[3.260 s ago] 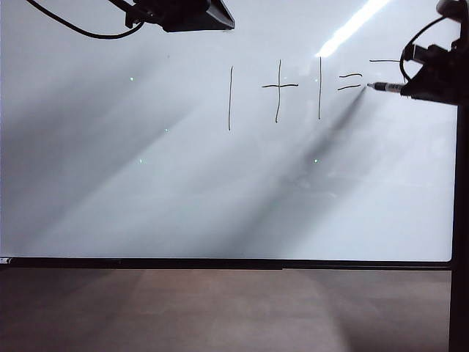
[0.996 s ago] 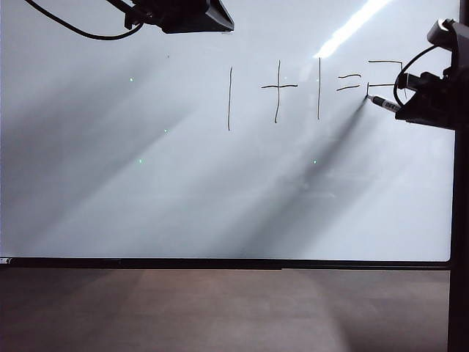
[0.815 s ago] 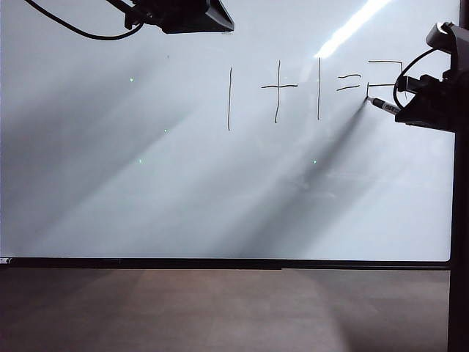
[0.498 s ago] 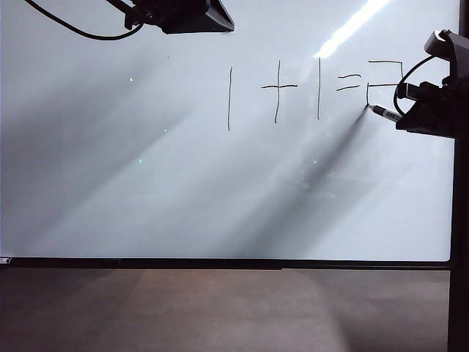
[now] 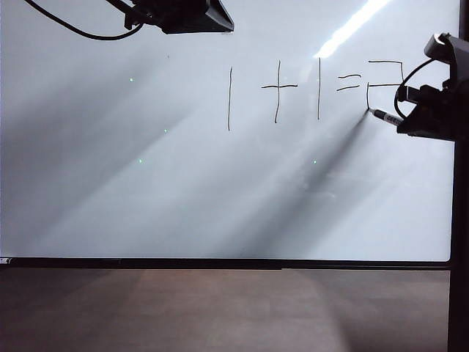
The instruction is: Reach to the right to find the marker pen, pick it up, and write the answer to the math problem on the whiteboard.
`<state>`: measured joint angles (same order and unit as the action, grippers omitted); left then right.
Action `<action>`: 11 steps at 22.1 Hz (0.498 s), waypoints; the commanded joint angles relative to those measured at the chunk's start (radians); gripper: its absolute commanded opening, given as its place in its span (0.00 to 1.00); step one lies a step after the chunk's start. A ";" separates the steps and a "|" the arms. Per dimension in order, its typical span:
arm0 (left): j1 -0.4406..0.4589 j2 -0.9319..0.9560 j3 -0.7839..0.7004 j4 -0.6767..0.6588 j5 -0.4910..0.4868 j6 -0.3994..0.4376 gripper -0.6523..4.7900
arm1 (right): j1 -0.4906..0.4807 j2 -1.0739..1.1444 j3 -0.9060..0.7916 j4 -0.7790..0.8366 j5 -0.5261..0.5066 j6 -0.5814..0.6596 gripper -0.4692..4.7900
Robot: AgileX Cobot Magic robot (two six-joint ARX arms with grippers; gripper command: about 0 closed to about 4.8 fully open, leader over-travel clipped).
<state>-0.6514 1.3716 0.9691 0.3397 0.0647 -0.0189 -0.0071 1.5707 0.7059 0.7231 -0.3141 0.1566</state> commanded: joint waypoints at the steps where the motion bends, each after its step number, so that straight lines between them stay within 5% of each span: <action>1: -0.001 -0.003 0.002 0.013 0.002 0.001 0.11 | -0.002 0.002 0.003 -0.010 0.026 0.002 0.08; 11: -0.001 -0.004 0.002 0.013 0.002 0.001 0.11 | -0.014 0.001 0.003 -0.001 0.027 0.006 0.08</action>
<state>-0.6514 1.3716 0.9691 0.3397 0.0647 -0.0189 -0.0090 1.5707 0.7044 0.7162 -0.3134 0.1566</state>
